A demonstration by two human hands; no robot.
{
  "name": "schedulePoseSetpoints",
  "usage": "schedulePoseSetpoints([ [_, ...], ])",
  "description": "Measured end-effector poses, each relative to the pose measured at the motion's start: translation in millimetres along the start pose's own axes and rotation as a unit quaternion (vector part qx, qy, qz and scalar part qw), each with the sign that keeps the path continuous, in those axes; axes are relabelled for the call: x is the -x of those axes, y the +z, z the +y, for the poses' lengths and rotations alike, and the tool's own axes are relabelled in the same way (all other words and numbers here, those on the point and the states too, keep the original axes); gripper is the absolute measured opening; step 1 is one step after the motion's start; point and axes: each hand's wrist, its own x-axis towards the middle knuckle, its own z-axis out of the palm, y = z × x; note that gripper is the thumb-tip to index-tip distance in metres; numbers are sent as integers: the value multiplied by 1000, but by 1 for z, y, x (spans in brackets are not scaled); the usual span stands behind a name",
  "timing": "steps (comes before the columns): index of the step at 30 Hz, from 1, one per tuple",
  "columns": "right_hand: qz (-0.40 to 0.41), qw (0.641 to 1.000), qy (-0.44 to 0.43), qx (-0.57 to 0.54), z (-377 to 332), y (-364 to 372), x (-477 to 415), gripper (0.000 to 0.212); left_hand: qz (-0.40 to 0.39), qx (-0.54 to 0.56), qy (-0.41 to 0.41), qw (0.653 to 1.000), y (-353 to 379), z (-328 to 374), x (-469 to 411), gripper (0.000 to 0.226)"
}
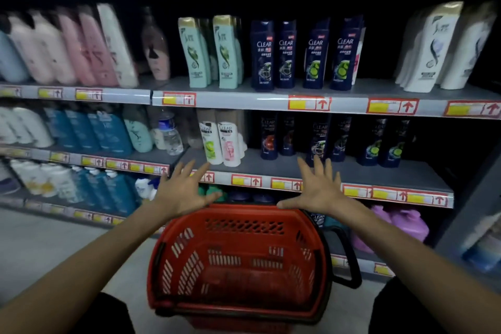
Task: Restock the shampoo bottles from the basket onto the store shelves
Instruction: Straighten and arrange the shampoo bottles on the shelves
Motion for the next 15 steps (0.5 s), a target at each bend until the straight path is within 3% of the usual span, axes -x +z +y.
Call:
schedulePoseSetpoints([
  [4,59,997,-35,24,8,67,-7,129,-8,30,-26,999,51,-25,-1,101],
  [11,34,993,-38,109,44,183,-3,121,-66,20,-74,995,150,-56,10,103],
  [15,52,989,3,141,63,207,17,111,-99,104,-178,973,173,-66,8,104],
])
